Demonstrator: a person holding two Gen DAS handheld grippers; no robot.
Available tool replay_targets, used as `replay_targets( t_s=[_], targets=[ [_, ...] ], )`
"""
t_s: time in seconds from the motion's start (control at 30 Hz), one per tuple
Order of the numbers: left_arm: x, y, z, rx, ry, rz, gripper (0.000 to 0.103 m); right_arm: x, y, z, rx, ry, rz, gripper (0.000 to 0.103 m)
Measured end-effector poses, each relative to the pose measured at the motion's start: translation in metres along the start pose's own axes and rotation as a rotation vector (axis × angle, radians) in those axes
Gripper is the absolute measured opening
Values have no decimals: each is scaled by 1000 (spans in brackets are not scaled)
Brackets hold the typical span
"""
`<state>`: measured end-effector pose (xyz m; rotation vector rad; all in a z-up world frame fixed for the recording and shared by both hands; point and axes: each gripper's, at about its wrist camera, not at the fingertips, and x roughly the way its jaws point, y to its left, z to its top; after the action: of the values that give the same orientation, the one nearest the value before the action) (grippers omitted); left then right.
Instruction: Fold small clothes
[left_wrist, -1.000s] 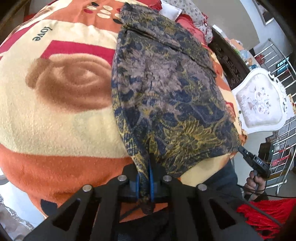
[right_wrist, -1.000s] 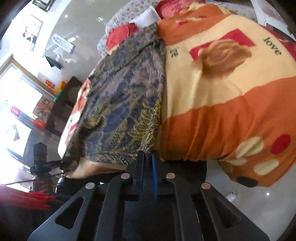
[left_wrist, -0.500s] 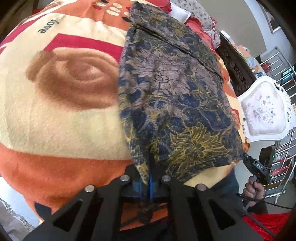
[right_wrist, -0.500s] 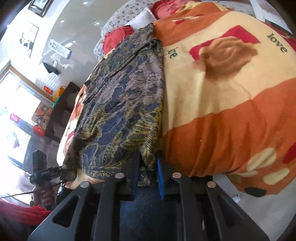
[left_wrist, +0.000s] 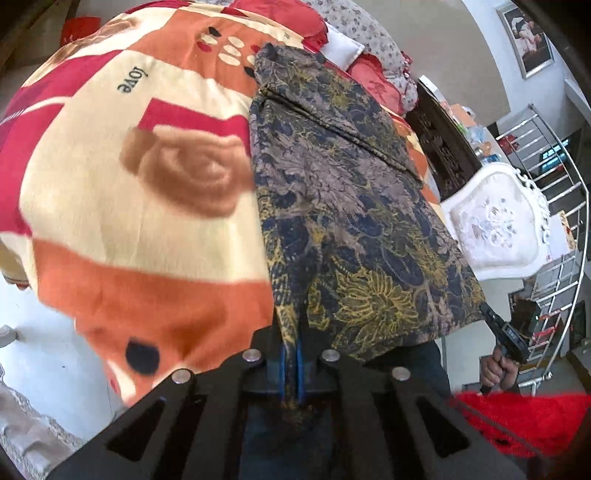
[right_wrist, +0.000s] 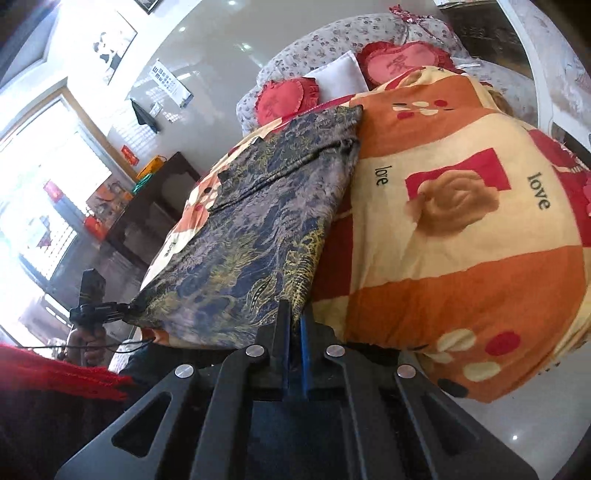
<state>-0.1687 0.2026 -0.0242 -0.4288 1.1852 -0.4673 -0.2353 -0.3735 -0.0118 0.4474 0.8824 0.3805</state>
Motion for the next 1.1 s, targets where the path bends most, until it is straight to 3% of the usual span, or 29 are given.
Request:
replay_targets(
  t_s=[0.17,0.27,0.4,0.5,0.57,0.63,0.73,0.93,1.1],
  targets=[
    [-34,-2,-18,-10,-15,-40,3,-21,4,-6,-44,46,24,0],
    [-63,-22,-16,41,-62,-64,3,-37,13,-3,-96,59,41,0],
    [-81,-49,8,118,-153,-97,3,-59,26,26,-157,-10,50,0],
    [-68,-47,45,88,-231,-76,3,-49,21,61,-151,-95,54,0],
    [-55,-40,77,13,-292,-77,3,-29,14,83,-130,-133,53,0],
    [-39,-35,114,-52,-343,-59,3,-6,7,103,-97,-141,23,0],
    [-18,-34,165,-58,-411,-25,3,28,-2,137,-57,-170,6,0],
    [46,-34,266,-66,-423,34,3,99,-34,213,18,-214,-39,0],
    [102,-20,325,-94,-399,91,4,164,-76,259,113,-186,-103,0]
  ],
)
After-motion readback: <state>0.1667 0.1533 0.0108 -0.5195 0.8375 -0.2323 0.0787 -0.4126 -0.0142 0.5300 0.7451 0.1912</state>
